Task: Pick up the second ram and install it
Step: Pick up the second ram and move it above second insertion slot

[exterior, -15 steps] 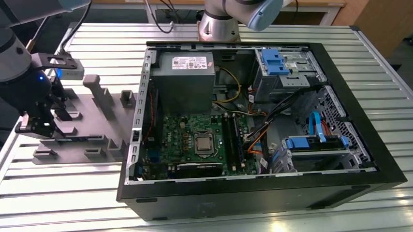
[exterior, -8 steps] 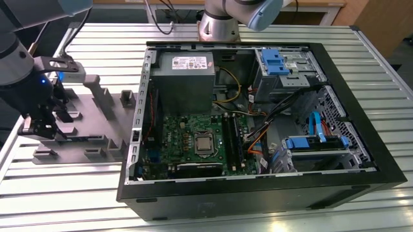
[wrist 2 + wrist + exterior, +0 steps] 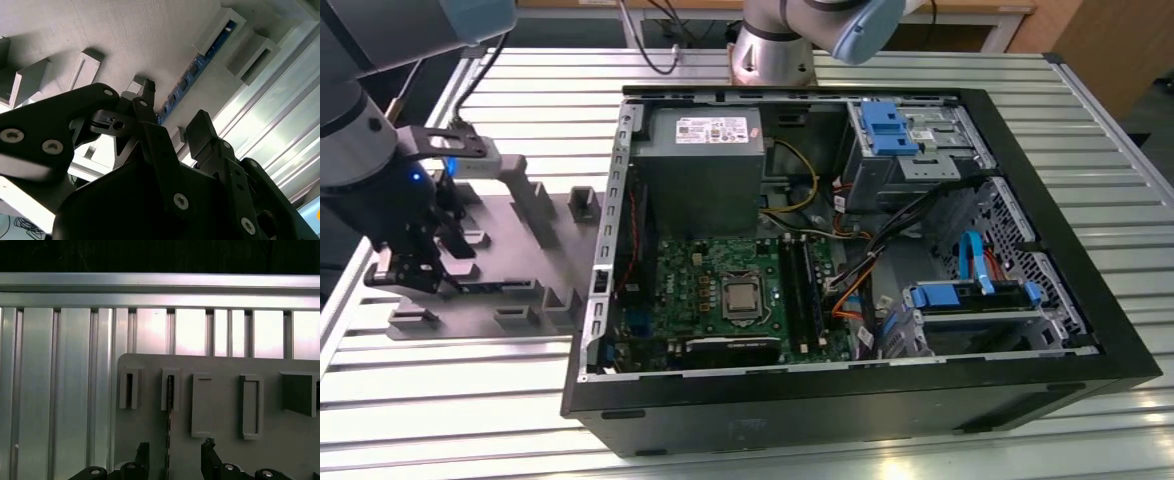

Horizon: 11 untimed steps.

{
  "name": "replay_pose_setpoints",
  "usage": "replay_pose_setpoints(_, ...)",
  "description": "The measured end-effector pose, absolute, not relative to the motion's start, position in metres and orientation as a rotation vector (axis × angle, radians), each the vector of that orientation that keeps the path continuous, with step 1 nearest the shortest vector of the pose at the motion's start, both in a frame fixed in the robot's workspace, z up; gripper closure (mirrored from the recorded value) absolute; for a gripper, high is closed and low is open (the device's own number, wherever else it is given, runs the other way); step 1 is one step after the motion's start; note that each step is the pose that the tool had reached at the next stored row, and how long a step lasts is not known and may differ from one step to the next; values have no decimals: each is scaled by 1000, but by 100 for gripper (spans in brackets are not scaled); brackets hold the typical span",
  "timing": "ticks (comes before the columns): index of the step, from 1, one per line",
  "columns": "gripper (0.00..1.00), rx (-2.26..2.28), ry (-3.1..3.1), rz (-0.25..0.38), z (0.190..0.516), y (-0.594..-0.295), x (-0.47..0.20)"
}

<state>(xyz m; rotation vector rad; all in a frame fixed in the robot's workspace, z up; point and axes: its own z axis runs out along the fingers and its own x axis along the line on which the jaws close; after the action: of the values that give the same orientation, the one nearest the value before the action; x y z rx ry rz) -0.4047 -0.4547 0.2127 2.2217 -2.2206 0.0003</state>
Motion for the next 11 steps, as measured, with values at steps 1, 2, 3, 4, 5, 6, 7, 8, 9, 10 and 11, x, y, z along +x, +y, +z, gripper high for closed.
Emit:
replay_pose_setpoints(1,47,2222,-2221,1,211,-455,-405)
replay_pose_setpoints(2,47,2222,-2221,2,210,-455,-405)
replay_pose_setpoints(3,47,2223,-2222,4,208,-455,-405)
replay_pose_setpoints(4,47,2224,-2223,6,206,-455,-405)
replay_pose_setpoints(5,47,2224,-2225,8,205,-455,-405)
replay_pose_setpoints(6,47,2223,-2227,9,203,-455,-405)
replay_pose_setpoints(7,47,2224,-2228,11,202,-455,-405)
replay_pose_setpoints(8,47,2224,-2229,12,200,-455,-405)
replay_pose_setpoints(9,47,2225,-2229,13,198,-455,-405)
replay_pose_setpoints(10,47,2225,-2229,13,197,-455,-405)
replay_pose_setpoints(11,47,2225,-2229,14,196,-455,-405)
